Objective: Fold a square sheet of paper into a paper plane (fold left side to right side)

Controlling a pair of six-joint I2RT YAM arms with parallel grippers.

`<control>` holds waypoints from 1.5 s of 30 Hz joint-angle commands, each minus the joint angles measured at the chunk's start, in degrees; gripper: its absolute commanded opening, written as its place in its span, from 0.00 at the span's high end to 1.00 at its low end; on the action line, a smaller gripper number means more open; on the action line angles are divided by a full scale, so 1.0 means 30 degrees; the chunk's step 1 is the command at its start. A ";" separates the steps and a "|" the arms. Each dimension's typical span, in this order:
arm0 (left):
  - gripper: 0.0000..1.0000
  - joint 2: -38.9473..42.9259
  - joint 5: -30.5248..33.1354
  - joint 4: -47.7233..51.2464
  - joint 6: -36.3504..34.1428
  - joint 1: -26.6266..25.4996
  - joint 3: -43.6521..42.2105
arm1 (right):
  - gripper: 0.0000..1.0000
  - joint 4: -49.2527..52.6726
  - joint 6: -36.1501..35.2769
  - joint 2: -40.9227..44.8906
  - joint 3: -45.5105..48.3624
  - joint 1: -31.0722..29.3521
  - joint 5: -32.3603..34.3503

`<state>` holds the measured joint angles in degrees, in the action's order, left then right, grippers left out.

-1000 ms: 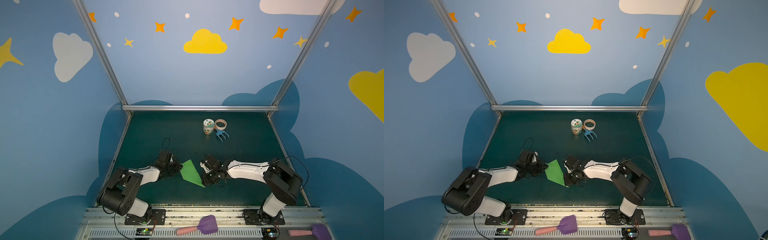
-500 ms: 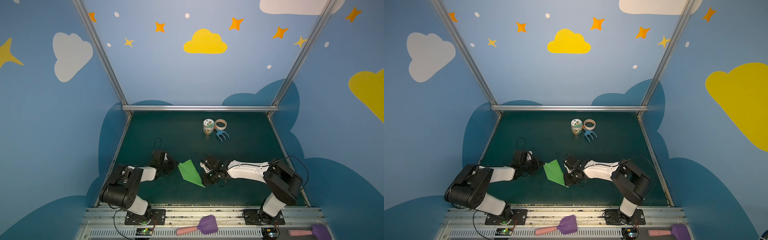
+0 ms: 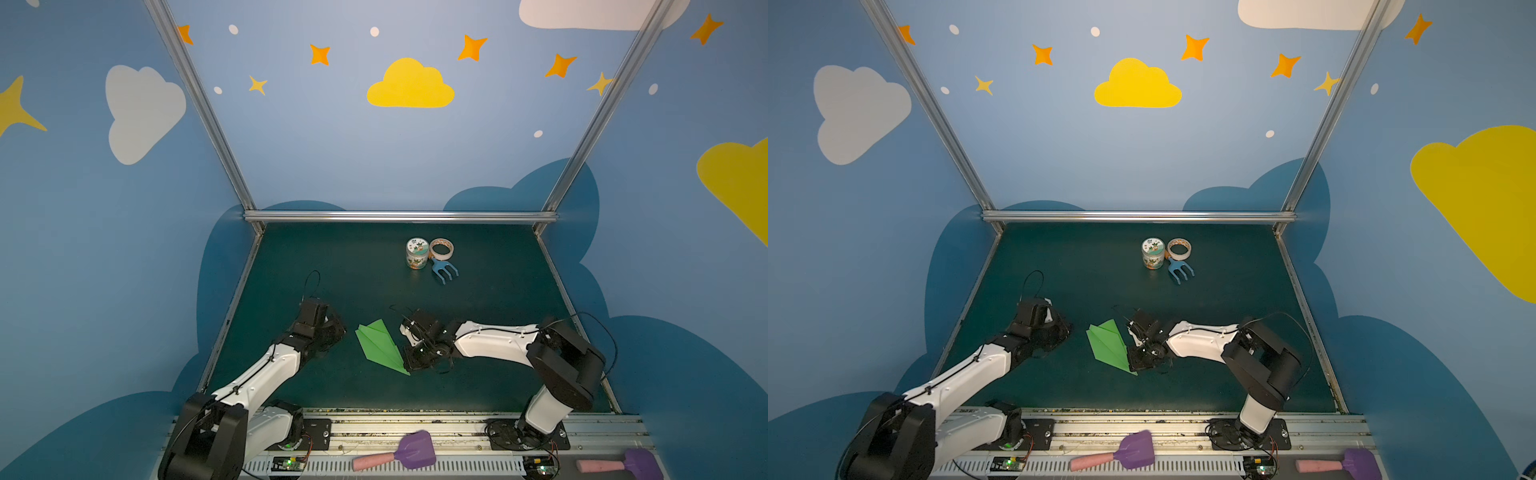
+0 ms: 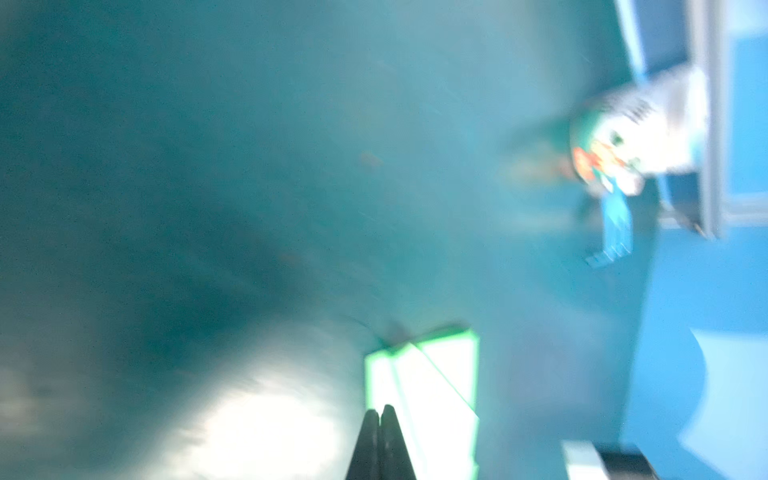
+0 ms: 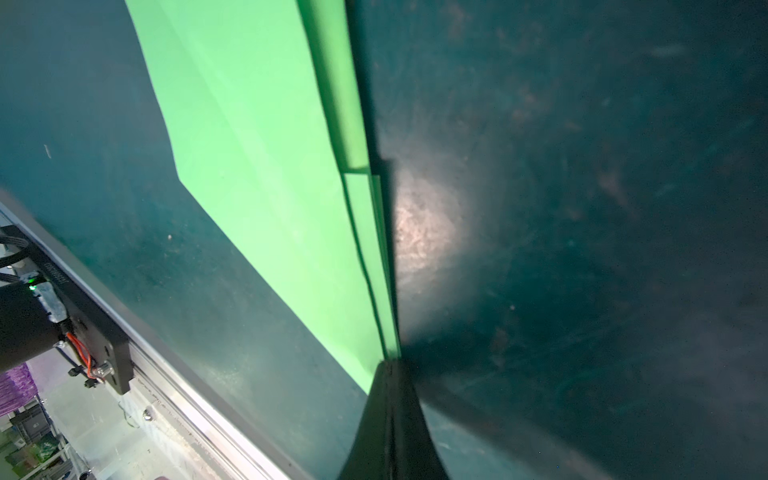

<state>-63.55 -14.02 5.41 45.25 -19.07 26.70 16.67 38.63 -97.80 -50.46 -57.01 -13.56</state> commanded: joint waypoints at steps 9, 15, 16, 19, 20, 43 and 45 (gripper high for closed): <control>0.96 -0.3955 -0.0015 -0.2646 0.0831 -0.4483 0.1563 | 1.00 0.0534 -0.0016 -0.2029 0.0886 -0.0419 0.0185; 0.96 -0.6163 0.0349 -0.3091 0.0451 -0.5068 0.2409 | 1.00 0.0616 -0.0016 -0.2007 0.0739 -0.0419 0.0156; 0.96 -0.6426 0.0485 -0.3123 0.0417 -0.5069 0.2409 | 1.00 0.0679 -0.0001 -0.1930 0.0735 -0.0434 0.0113; 0.96 -0.7192 0.0495 -0.3207 0.0479 -0.5070 0.2104 | 1.00 0.1048 0.0153 -0.1162 0.0640 -0.0363 -0.0201; 0.96 -0.7411 0.1058 -0.3209 0.0550 -0.5070 0.1966 | 1.00 0.1221 0.0238 -0.0748 0.0641 -0.0332 -0.0267; 0.96 -0.9109 0.1715 -0.4908 0.1201 -0.5036 -0.0030 | 0.52 -0.5479 0.6437 0.2522 0.5777 0.0483 -0.3731; 0.96 -0.9150 0.1690 -0.4994 0.1215 -0.5025 -0.0080 | 0.52 -0.5970 0.6671 0.2289 0.5896 0.0667 -0.3798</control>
<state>-87.24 -11.75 -14.17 48.86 -34.17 28.80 -0.14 55.72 -87.88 -35.22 -55.37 -25.02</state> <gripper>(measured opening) 0.047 0.476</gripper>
